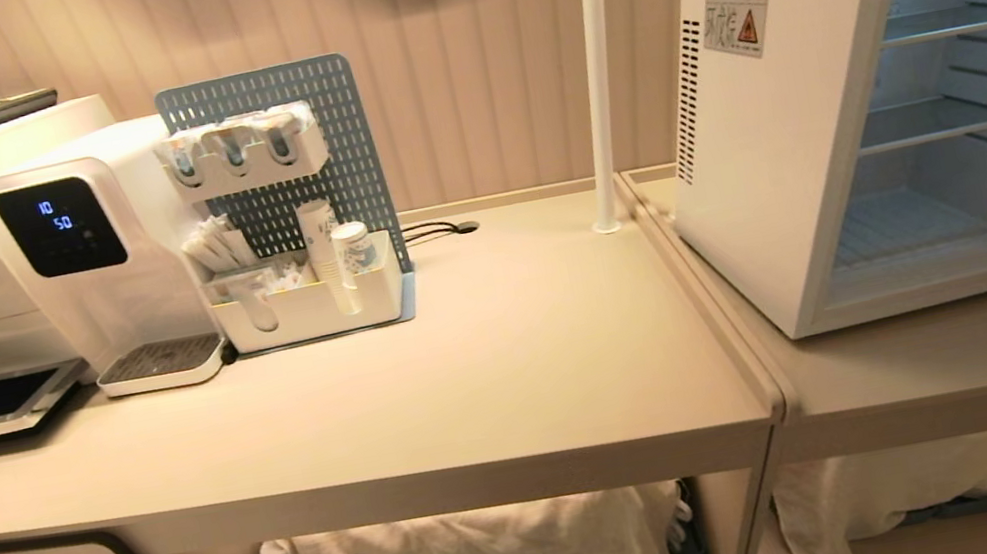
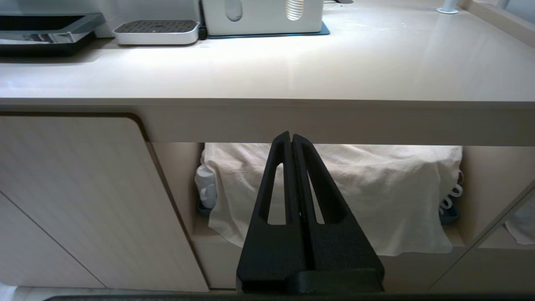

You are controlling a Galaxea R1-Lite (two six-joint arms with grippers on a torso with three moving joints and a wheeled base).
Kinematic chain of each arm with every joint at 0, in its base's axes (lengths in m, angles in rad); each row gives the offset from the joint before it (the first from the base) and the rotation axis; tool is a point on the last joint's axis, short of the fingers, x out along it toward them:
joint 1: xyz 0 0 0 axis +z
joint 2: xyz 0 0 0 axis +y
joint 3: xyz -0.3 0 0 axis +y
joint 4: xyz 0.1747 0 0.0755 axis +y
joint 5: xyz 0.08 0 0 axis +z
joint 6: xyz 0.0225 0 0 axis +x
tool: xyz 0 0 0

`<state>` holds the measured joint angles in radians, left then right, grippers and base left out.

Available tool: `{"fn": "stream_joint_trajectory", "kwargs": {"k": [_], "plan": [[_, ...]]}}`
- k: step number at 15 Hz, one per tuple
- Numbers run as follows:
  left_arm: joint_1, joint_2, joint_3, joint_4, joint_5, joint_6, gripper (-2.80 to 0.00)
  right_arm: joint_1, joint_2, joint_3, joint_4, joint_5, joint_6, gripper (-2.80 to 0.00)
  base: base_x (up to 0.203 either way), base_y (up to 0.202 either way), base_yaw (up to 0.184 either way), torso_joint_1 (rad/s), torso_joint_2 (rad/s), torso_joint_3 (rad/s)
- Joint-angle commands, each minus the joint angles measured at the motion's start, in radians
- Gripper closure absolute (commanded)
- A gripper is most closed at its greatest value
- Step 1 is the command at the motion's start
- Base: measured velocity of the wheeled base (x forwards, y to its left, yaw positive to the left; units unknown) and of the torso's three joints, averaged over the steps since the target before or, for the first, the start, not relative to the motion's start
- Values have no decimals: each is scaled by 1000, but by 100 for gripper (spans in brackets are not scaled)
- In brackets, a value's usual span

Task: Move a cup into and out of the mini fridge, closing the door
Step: Place the yoghurt on the table

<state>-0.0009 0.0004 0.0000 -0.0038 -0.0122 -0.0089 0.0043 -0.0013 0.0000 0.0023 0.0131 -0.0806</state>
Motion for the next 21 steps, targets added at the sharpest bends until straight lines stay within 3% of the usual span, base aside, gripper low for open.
{"fn": "stream_joint_trajectory", "kwargs": {"k": [1, 9, 21], "plan": [[-1, -2, 0, -1, 0, 0, 0, 0, 1, 0, -1, 1, -1, 0, 0, 192, -3, -4, 4, 7], [-1, -2, 0, -1, 0, 0, 0, 0, 1, 0, 1, 1, -1, 0, 0, 168, 1, 3, 2, 2], [-1, -2, 0, -1, -2, 1, 0, 0, 1, 0, 1, 0, 1, 0, 1, 4, 1, 1, 0, 0]]}}
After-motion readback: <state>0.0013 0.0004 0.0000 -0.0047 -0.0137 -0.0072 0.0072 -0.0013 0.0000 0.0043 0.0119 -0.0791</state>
